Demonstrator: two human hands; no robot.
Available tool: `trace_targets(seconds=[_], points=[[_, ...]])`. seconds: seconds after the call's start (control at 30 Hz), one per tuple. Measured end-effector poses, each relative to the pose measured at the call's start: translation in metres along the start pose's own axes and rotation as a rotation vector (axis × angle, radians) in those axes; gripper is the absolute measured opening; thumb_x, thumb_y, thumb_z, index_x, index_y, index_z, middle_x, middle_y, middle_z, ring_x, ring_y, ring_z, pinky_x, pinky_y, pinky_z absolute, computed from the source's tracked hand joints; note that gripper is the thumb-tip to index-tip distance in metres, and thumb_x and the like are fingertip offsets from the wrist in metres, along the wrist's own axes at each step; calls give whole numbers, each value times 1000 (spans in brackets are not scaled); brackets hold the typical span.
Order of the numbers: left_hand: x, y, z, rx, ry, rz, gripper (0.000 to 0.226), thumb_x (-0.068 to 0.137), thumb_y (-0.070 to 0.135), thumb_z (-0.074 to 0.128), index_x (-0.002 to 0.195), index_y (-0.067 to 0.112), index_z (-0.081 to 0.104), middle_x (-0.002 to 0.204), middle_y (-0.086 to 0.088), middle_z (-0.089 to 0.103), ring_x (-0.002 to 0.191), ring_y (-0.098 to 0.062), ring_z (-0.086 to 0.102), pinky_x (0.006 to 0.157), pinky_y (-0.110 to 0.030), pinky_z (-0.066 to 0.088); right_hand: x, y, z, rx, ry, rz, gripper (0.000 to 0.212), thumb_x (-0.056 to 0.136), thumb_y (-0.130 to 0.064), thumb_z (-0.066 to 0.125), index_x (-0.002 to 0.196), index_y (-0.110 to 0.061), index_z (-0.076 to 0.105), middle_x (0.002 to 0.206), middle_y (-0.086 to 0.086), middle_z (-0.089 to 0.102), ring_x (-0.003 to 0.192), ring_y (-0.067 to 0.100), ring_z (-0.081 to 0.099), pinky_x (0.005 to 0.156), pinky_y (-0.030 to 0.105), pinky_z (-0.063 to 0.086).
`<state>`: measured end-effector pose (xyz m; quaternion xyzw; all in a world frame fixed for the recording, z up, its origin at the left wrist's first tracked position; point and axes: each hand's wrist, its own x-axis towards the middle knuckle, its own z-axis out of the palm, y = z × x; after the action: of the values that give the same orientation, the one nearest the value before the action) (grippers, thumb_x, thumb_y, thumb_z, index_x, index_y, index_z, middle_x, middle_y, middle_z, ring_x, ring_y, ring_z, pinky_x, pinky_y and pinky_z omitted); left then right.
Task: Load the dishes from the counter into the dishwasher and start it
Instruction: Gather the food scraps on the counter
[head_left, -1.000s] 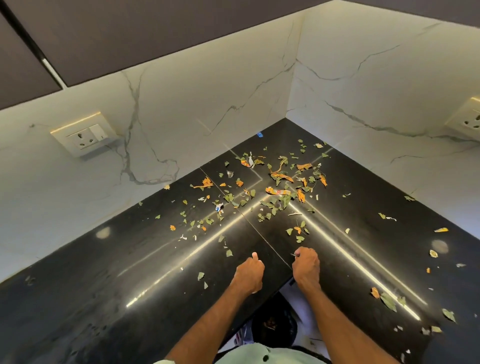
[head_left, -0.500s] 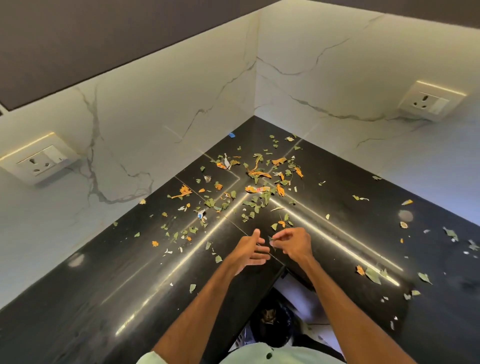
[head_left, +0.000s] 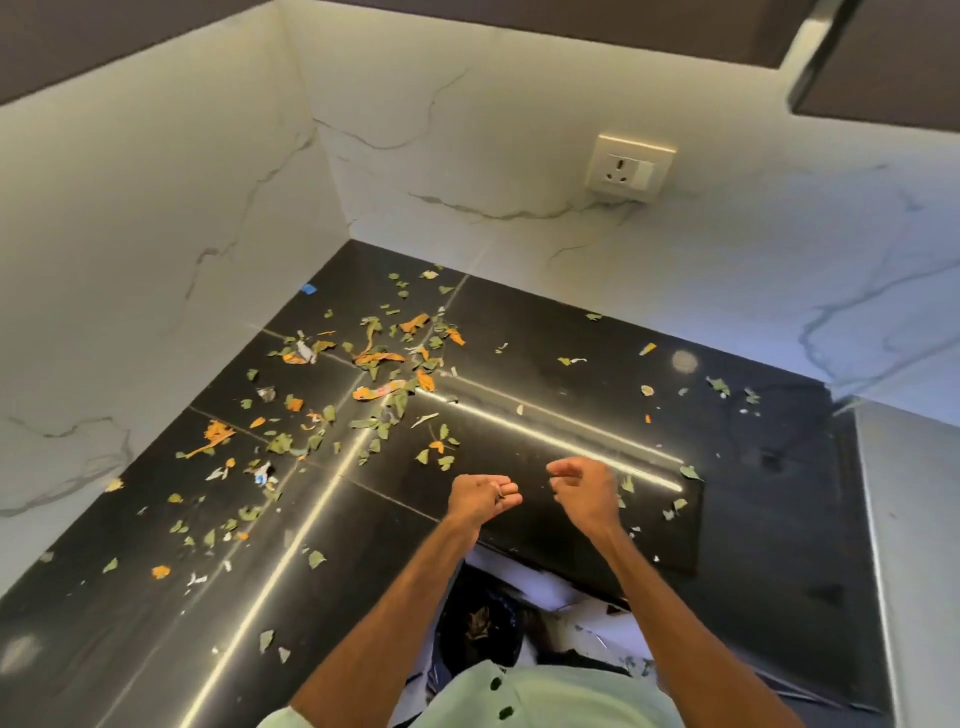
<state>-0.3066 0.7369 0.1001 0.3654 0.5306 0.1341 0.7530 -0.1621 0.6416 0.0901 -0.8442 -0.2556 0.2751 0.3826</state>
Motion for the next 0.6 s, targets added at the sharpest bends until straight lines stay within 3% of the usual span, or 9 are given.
trace_targets(seconds=[0.07, 0.17, 0.27, 0.4, 0.47, 0.6], points=[[8, -5, 18, 98, -41, 9, 27, 95, -16, 43, 114, -14, 62, 105, -22, 69, 90, -28, 72, 69, -25, 61, 0, 32, -27, -71, 155, 92, 28, 78, 5, 67, 92, -17, 78, 93, 4, 78, 85, 16, 72, 88, 32, 58], [20, -12, 43, 213, -108, 11, 26, 96, -12, 46, 112, -10, 65, 107, -22, 71, 94, -29, 73, 76, -30, 61, -10, 75, -65, -175, 223, 241, 35, 73, 3, 76, 106, -11, 74, 109, 12, 72, 102, 27, 68, 95, 38, 55], [23, -17, 64, 299, -173, 0, 24, 97, -10, 47, 106, -2, 68, 107, -20, 71, 93, -26, 74, 74, -27, 61, -19, 103, -88, -287, 170, 372, 52, 75, -6, 78, 124, -7, 63, 123, 18, 59, 112, 32, 61, 96, 37, 51], [23, -19, 83, 355, -239, -10, 26, 99, -9, 44, 103, 1, 68, 107, -19, 72, 94, -26, 73, 74, -27, 61, -27, 115, -91, -362, 23, 518, 67, 75, -16, 79, 130, -3, 44, 131, 21, 42, 116, 37, 55, 97, 41, 51], [24, -20, 87, 373, -256, -14, 27, 100, -8, 44, 98, 5, 68, 106, -17, 72, 94, -25, 73, 76, -28, 61, -27, 115, -83, -375, -5, 535, 71, 75, -14, 80, 131, 0, 38, 132, 22, 38, 113, 37, 56, 94, 39, 53], [31, -22, 82, 394, -249, -23, 24, 101, -4, 46, 110, 0, 68, 106, -15, 72, 93, -23, 74, 75, -27, 61, -22, 105, -64, -345, 30, 448, 67, 74, -8, 80, 129, -2, 42, 127, 19, 44, 107, 32, 58, 88, 36, 56]])
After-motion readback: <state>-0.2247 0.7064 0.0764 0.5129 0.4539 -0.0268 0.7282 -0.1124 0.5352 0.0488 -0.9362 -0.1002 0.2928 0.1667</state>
